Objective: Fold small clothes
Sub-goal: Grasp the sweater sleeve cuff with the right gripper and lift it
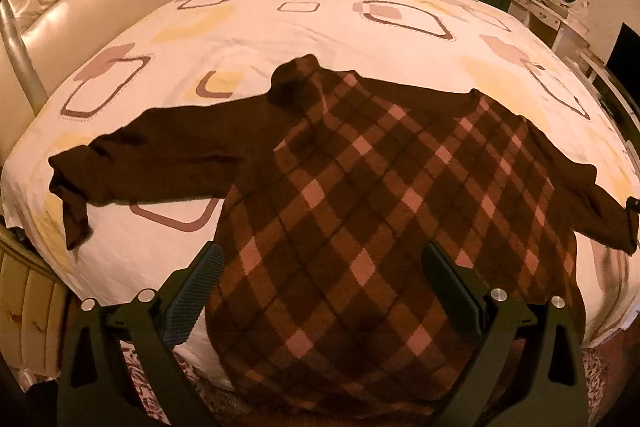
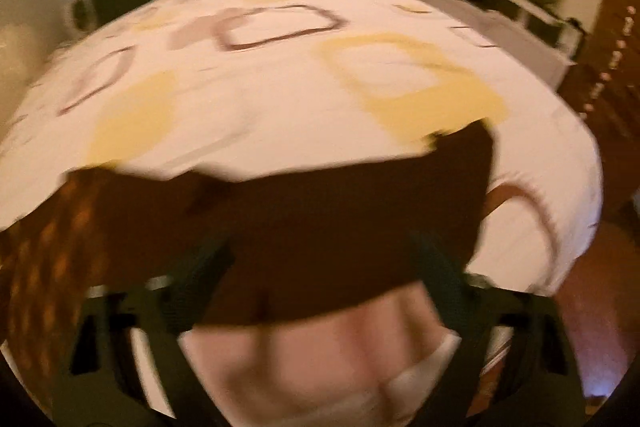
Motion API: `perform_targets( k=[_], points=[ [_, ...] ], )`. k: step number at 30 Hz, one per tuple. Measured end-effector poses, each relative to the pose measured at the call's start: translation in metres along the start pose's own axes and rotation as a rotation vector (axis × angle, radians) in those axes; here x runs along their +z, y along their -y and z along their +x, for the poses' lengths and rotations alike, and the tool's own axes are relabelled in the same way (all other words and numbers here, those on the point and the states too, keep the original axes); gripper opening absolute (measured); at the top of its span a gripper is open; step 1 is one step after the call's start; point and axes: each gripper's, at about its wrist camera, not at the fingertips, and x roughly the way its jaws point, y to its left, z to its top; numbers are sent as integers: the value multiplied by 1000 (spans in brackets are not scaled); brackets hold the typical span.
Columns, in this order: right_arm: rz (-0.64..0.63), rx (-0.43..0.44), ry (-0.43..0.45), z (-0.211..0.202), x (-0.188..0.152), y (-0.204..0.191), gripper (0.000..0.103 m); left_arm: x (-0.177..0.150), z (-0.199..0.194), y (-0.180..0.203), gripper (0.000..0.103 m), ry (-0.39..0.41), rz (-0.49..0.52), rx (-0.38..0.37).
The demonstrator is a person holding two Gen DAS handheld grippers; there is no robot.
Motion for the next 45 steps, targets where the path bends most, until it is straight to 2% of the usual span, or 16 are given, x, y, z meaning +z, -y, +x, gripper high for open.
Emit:
perform_targets(
  k=[4, 9, 10, 11, 13, 14, 20, 24, 28, 30, 35, 37, 39, 40, 41, 45],
  points=[
    [71, -133, -44, 40, 27, 43, 70, 1, 8, -4, 99, -50, -61, -67],
    [88, -182, -81, 75, 40, 69, 69, 2, 17, 5, 99, -105, -72, -91],
    [98, -193, -92, 80, 39, 77, 55, 3, 18, 9, 99, -111, -57, -94],
    [113, -174, -102, 84, 39, 84, 30, 4, 18, 12, 99, -113, -48, -92],
    [181, -79, -94, 83, 38, 106, 5, 5, 18, 17, 99, -110, -34, -93],
    [221, -46, -89, 79, 34, 119, 4, 5, 19, 18, 99, -108, -33, -92],
    [463, 129, -23, 48, 2, 205, 3, 4, 25, 27, 99, -127, -26, -110],
    [630, 239, -51, 56, -28, 258, 3, 4, 22, 33, 99, -112, -18, -119],
    [773, 421, -49, 67, -52, 283, 5, 5, 18, 41, 99, -102, 8, -132],
    [809, 472, -34, 68, -56, 288, 11, 6, 18, 43, 99, -98, 23, -131],
    [936, 617, 29, 70, -55, 295, 64, 6, 16, 42, 99, -82, 15, -124],
    [948, 636, 14, 74, -51, 294, 64, 6, 16, 41, 99, -83, -1, -126],
    [921, 609, -2, 77, -45, 289, 47, 5, 17, 40, 99, -90, -8, -147],
    [896, 595, -15, 79, -41, 287, 10, 5, 17, 40, 99, -91, -9, -154],
    [881, 574, -24, 77, -41, 287, 4, 5, 17, 39, 99, -91, -11, -149],
    [909, 500, -22, 78, -54, 298, 3, 3, 19, 37, 99, -88, -4, -135]
  ],
)
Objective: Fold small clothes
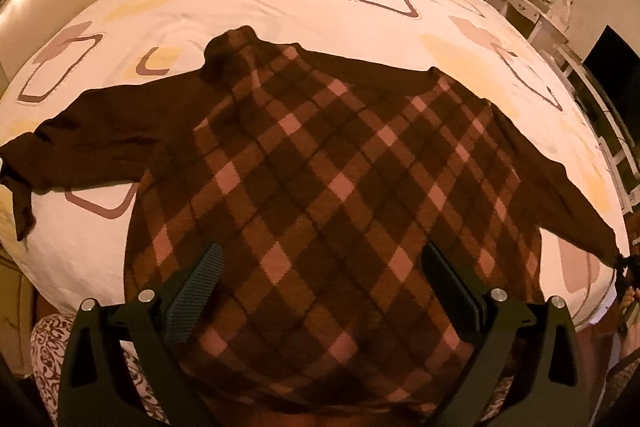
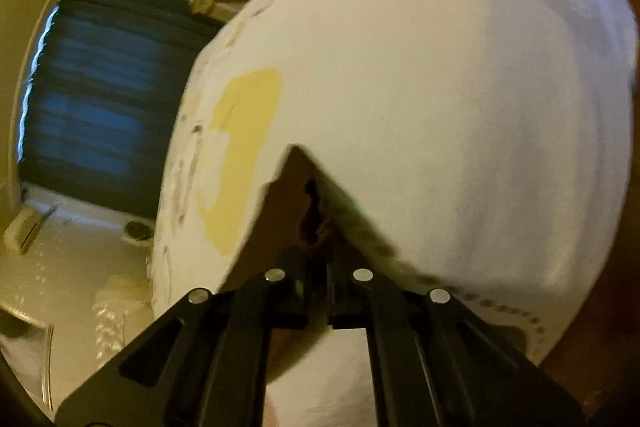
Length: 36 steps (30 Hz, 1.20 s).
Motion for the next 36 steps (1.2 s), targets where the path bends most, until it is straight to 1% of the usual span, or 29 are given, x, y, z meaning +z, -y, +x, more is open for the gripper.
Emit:
perform_targets(
  k=[2, 5, 7, 10, 13, 15, 16, 17, 19, 20, 22, 24, 25, 27, 28, 29, 30, 32, 33, 35, 36],
  points=[
    [84, 52, 15, -3, -1, 13, 3, 0, 1, -4, 99, -1, -2, 7],
    [80, 67, 34, -6, -7, 3, 4, 1, 0, -15, 99, 0, -22, 3],
    [68, 131, 42, -14, -13, -12, 4, 2, -2, -26, 99, 4, -42, 7],
    [28, 213, 39, -23, -21, -44, 4, 4, -5, -41, 99, 6, -55, 12],
    [-76, 282, 13, -26, -38, -102, 4, 5, -7, -54, 99, 6, -59, 16],
    [-136, 309, 1, -35, -50, -131, 4, 4, -10, -61, 99, 13, -53, 25],
    [-181, 333, -15, -35, -63, -153, 4, 4, -12, -65, 99, 16, -49, 29],
    [-210, 346, -28, -35, -72, -167, 4, 4, -13, -68, 99, 17, -47, 31],
    [-292, 365, -71, -30, -104, -209, 4, 3, -16, -77, 99, 23, -50, 34],
    [-323, 372, -88, -24, -117, -223, 4, 3, -17, -80, 99, 24, -51, 35],
    [-408, 388, -139, -12, -154, -256, 4, 2, -20, -89, 99, 27, -51, 39],
    [-471, 403, -185, -8, -188, -277, 4, 2, -23, -97, 99, 31, -58, 40],
    [-512, 410, -216, 0, -210, -292, 4, 2, -24, -102, 99, 32, -63, 40],
    [-573, 420, -257, 10, -247, -312, 4, 2, -26, -111, 99, 28, -74, 37],
    [-603, 425, -286, 15, -268, -321, 4, 2, -27, -115, 99, 27, -79, 35],
    [-624, 426, -306, 15, -284, -321, 4, 3, -28, -120, 99, 28, -82, 36],
    [-649, 427, -330, 13, -308, -321, 4, 3, -30, -125, 99, 36, -82, 41],
    [-701, 428, -394, 30, -351, -336, 4, 3, -34, -136, 99, 54, -85, 54],
    [-720, 427, -412, 34, -367, -336, 4, 3, -35, -139, 99, 58, -89, 56],
    [-782, 426, -474, 44, -415, -344, 4, 2, -36, -149, 99, 58, -103, 60],
    [-801, 424, -496, 45, -430, -345, 4, 1, -35, -155, 99, 54, -112, 59]
  ],
)
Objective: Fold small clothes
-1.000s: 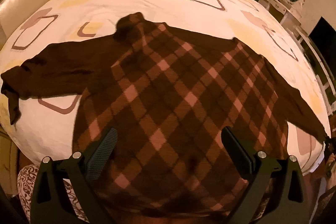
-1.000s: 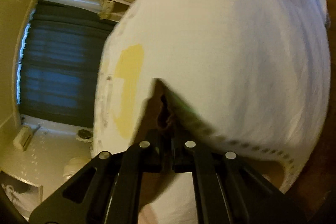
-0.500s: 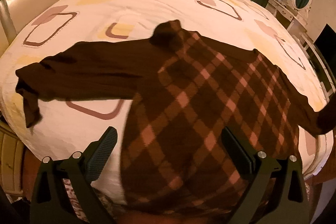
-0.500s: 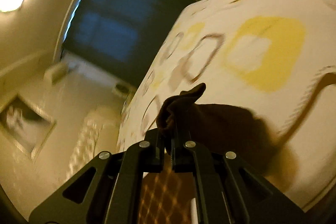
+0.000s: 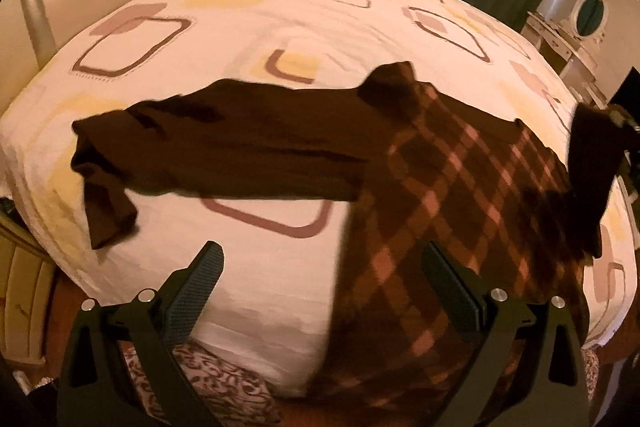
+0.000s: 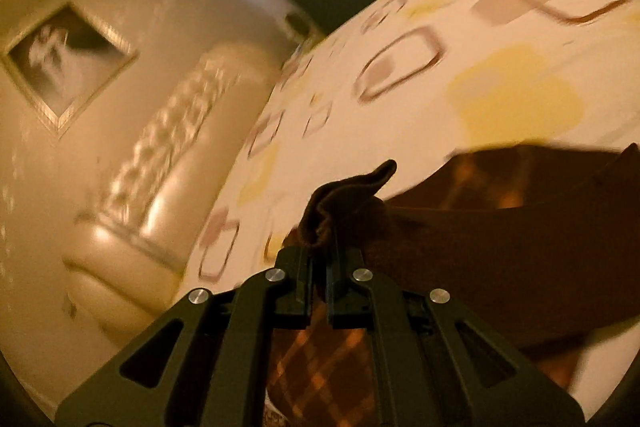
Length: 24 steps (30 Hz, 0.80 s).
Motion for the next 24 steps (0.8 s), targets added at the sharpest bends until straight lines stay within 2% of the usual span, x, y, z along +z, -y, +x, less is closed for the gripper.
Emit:
perform_targets(
  k=[5, 13, 22, 24],
  points=[
    [-121, -7, -150, 69, -50, -40, 4, 0, 1, -16, 99, 4, -28, 1],
    [-199, -30, -333, 138, -113, -63, 4, 4, 7, -23, 99, 5, -46, -23],
    [-270, -77, -414, 172, -144, -69, 4, 9, 12, -20, 99, 6, -51, -50],
    [-265, -78, -434, 176, -147, -65, 8, 11, 12, -18, 99, 8, -47, -52]
  ],
)
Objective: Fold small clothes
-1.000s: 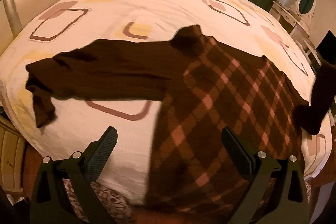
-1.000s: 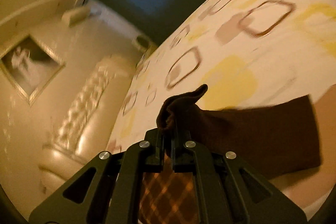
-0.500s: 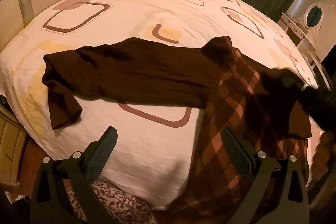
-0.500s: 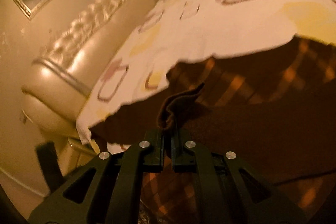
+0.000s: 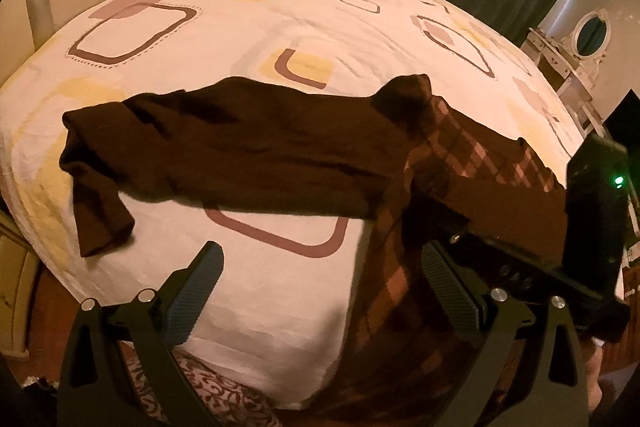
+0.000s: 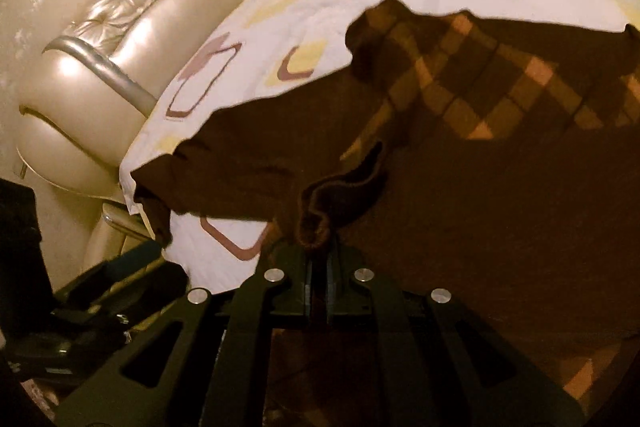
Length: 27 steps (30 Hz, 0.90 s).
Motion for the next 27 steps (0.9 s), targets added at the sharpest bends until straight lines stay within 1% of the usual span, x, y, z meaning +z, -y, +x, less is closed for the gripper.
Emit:
perform_targets(
  k=[1, 2, 3, 4, 5, 7, 9, 10, 12, 14, 16, 18, 19, 20, 22, 23, 24, 25, 27],
  points=[
    [8, 8, -6, 2, -1, 2, 9, 0, 0, 1, 99, 0, 0, -2],
    [34, 36, -13, 4, -2, 6, 14, 1, 1, 2, 99, 0, -1, -4],
    [56, 62, -18, 6, -4, 9, 17, 2, 1, 4, 99, -1, -2, -7],
    [74, 88, -21, 8, -5, 12, 23, 2, 1, 5, 99, -1, -2, -10],
    [97, 132, -26, 8, -7, 15, 29, 3, 1, 7, 99, -1, -2, -12],
    [121, 206, -50, 6, -10, 20, 33, 3, 0, 11, 99, 2, 0, -22],
    [138, 255, -56, -4, -12, 26, 34, 5, -1, 15, 99, 7, -4, -54],
    [145, 264, -47, -15, -13, 31, 34, 6, 0, 18, 99, 8, -8, -60],
    [151, 248, -9, -40, -14, 44, 37, 8, 4, 27, 99, 9, 1, -65],
    [167, 198, 61, -80, -17, 67, 41, 10, 11, 39, 99, 6, 31, -64],
    [211, 133, 150, -128, -20, 102, 42, 13, 21, 52, 99, 1, 59, -71],
    [264, 55, 231, -168, -24, 135, 44, 16, 34, 64, 99, -11, 81, -79],
    [311, -2, 280, -193, -29, 162, 45, 17, 41, 70, 99, -20, 90, -83],
    [355, -50, 311, -208, -33, 181, 45, 18, 46, 73, 99, -26, 97, -84],
    [474, -143, 359, -234, -45, 227, 45, 18, 61, 79, 99, -49, 103, -76],
    [523, -163, 362, -239, -49, 245, 45, 17, 67, 80, 99, -59, 100, -75],
    [560, -164, 360, -241, -52, 259, 45, 16, 74, 80, 99, -75, 94, -70],
    [595, -138, 346, -239, -55, 274, 45, 15, 80, 79, 99, -91, 87, -61],
    [627, -61, 317, -229, -56, 288, 45, 11, 86, 78, 99, -104, 79, -53]
  ],
)
